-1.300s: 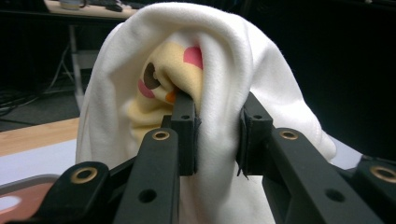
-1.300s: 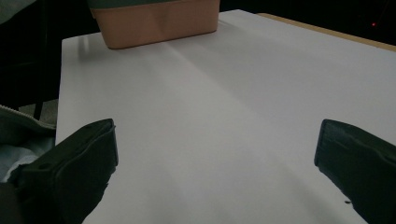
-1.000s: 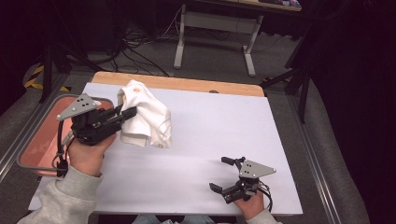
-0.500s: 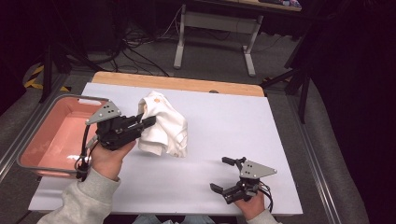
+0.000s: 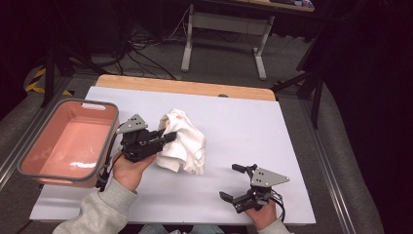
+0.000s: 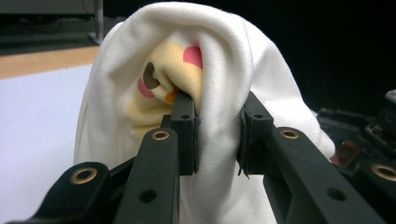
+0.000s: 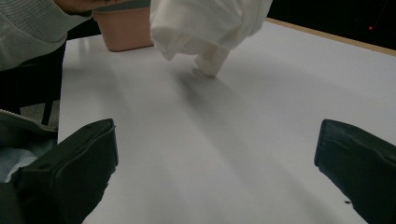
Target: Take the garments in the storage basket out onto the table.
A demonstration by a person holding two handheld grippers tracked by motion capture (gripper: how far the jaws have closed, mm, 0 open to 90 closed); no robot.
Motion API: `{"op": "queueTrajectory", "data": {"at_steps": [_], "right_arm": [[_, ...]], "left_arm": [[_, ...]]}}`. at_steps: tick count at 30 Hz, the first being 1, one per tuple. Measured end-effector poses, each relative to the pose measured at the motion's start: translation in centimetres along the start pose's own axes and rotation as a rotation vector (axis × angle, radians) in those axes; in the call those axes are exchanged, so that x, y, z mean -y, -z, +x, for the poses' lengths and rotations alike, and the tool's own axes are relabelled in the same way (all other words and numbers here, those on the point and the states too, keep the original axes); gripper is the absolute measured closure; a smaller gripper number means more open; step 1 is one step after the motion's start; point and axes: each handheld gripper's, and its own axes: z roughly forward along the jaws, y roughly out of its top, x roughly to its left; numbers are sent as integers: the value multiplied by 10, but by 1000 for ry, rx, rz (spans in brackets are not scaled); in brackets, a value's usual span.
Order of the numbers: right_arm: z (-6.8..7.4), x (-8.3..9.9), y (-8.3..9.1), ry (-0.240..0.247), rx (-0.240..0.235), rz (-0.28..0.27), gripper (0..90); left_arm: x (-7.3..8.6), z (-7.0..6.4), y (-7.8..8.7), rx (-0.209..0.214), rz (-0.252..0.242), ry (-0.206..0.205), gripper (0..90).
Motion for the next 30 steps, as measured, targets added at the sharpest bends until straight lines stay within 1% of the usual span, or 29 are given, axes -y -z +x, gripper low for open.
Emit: {"op": "queueTrajectory", "data": {"at_steps": [8, 10, 14, 17, 21, 25, 27, 29, 30], "right_arm": [[0, 0, 0, -2, 0, 1, 0], [0, 0, 1, -2, 1, 0, 0], [1, 0, 1, -2, 0, 0, 0], [1, 0, 1, -2, -1, 1, 0], [1, 0, 1, 0, -1, -3, 0], [2, 2, 3, -2, 4, 1, 0], [2, 2, 5, -9, 10, -7, 0], [2, 2, 6, -11, 13, -11, 0], [3, 2, 7, -8, 15, -13, 0]], "left_arm": [[9, -2, -20, 5, 49, -1, 721], [11, -2, -24, 6, 66, -8, 718], [14, -2, -31, 5, 82, -15, 712], [18, -1, -39, 5, 106, -39, 706], [21, 0, -45, 1, 121, -53, 698], [22, 2, -51, 6, 126, -63, 687], [23, 4, -54, 14, 129, -63, 652], [24, 6, -57, 28, 127, -51, 581], [24, 7, -58, 38, 124, -41, 532]]}}
